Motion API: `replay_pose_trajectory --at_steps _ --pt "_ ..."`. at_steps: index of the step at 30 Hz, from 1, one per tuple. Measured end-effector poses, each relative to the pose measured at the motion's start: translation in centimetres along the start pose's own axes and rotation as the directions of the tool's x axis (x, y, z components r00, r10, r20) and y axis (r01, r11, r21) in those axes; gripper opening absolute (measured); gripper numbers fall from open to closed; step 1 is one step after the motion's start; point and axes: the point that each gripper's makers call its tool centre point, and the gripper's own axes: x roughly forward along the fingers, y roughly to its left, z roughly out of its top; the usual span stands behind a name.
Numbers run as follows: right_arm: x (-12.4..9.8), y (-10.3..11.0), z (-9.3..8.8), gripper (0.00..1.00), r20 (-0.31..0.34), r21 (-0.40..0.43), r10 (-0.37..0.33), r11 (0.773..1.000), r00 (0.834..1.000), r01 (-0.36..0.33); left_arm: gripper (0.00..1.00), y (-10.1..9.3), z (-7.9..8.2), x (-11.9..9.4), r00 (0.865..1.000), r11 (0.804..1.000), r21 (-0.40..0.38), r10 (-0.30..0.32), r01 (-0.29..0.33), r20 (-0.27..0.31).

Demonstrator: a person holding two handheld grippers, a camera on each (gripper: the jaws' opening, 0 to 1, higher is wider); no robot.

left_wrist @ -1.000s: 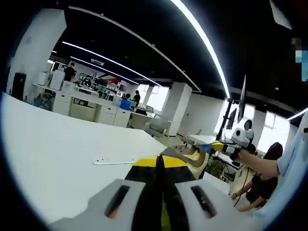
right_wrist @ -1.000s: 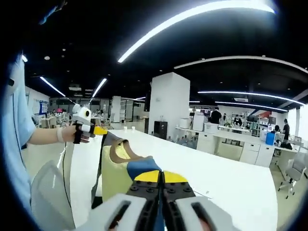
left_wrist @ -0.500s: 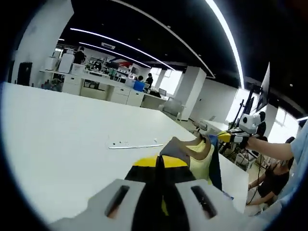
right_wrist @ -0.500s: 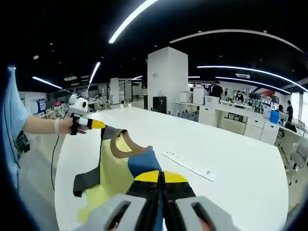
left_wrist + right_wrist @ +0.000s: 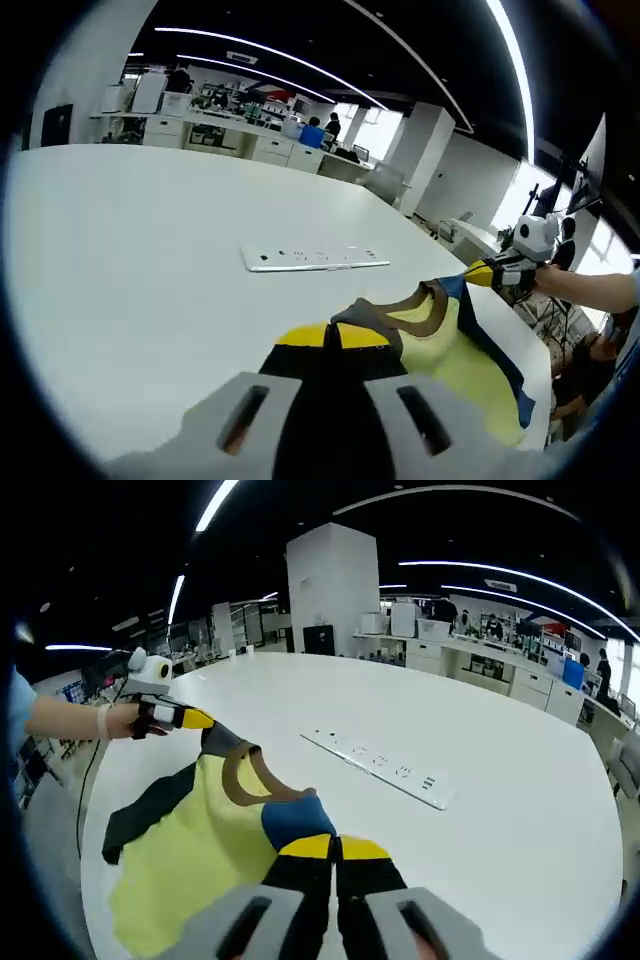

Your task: Fold the garment on the visible template until the final outline fits inside the template.

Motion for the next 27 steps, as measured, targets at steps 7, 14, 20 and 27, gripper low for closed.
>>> replay_pose_trajectory --at_steps 7,14,20,27 --pt "2.6 -1.6 -2.8 0.0 -0.088 0.078 -0.013 0.997 0.996 0.02 0.0 2.7 -2.2 2.6 0.997 0.998 0.012 0.057 -0.057 -0.059" --pt "4.0 -2.5 -3.8 0.0 -0.11 0.092 -0.031 0.995 0.993 0.041 0.0 4.1 -3.4 4.5 0.99 0.996 0.013 0.092 -0.091 -0.103" --pt "4.6 -3.1 -4.1 0.0 -0.113 0.096 -0.035 0.994 0.993 0.046 0.0 4.7 -4.0 4.5 0.987 0.993 -0.034 0.111 -0.115 -0.114" --pt "5.0 -3.0 -4.2 0.0 -0.111 0.095 -0.034 0.994 0.993 0.044 0.0 4.7 -4.1 4.5 0.987 0.993 0.021 0.119 -0.118 -0.112"
